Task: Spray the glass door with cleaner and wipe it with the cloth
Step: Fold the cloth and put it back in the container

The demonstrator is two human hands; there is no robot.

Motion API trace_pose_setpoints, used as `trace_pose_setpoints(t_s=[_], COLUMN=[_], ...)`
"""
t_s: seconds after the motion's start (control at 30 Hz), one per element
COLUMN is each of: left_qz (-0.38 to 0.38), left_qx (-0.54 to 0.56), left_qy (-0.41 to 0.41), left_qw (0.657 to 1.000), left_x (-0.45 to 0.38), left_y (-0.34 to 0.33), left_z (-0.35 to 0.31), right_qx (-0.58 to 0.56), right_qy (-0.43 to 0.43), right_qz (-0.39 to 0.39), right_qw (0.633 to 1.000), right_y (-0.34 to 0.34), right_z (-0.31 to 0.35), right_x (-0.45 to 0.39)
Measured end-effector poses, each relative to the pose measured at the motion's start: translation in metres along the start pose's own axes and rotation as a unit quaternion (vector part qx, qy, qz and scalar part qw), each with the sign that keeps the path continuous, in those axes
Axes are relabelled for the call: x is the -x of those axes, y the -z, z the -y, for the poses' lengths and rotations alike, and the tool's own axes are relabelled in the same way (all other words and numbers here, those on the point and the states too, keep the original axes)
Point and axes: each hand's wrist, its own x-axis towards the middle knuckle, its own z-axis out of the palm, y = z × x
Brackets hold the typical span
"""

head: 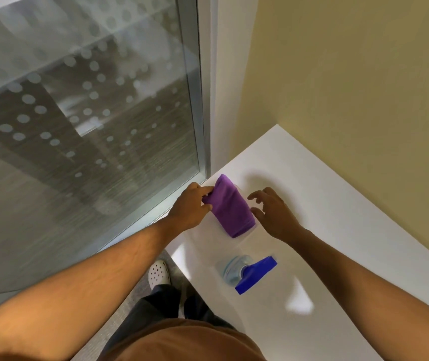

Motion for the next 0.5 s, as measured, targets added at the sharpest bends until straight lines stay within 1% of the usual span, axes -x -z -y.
trace_pose_setpoints(t_s=[0.1, 0.17, 0.27, 0.37, 0.43, 0.5], left_qz=[0.025, 0.034, 0.035, 0.028, 0.019, 0.014], left_qx=[-0.029, -0.037, -0.038, -0.032, -0.034, -0.049], left_qy=[-0.021, -0.024, 0.004, 0.029, 0.039, 0.050], left_qw=[0.999, 0.998, 0.999, 0.999, 0.998, 0.997], left_x=[-0.001, -0.001, 0.000, 0.005, 0.010, 0.017], left_y=[0.001, 0.002, 0.002, 0.004, 0.005, 0.007], left_z=[0.005, 0.008, 0.012, 0.016, 0.022, 0.032], right_qx=[-0.005, -0.009, -0.029, -0.079, -0.097, -0.091], right_qy=[0.004, 0.012, 0.028, 0.048, 0.064, 0.088], right_qz=[-0.013, 0.000, 0.061, 0.133, 0.159, 0.169], right_qw=[1.000, 1.000, 0.997, 0.987, 0.980, 0.977], right_y=[-0.002, -0.005, -0.009, -0.014, -0.020, -0.029], right_z=[-0.011, -0.018, -0.024, -0.024, -0.023, -0.023], right_x=[0.025, 0.046, 0.074, 0.094, 0.102, 0.104])
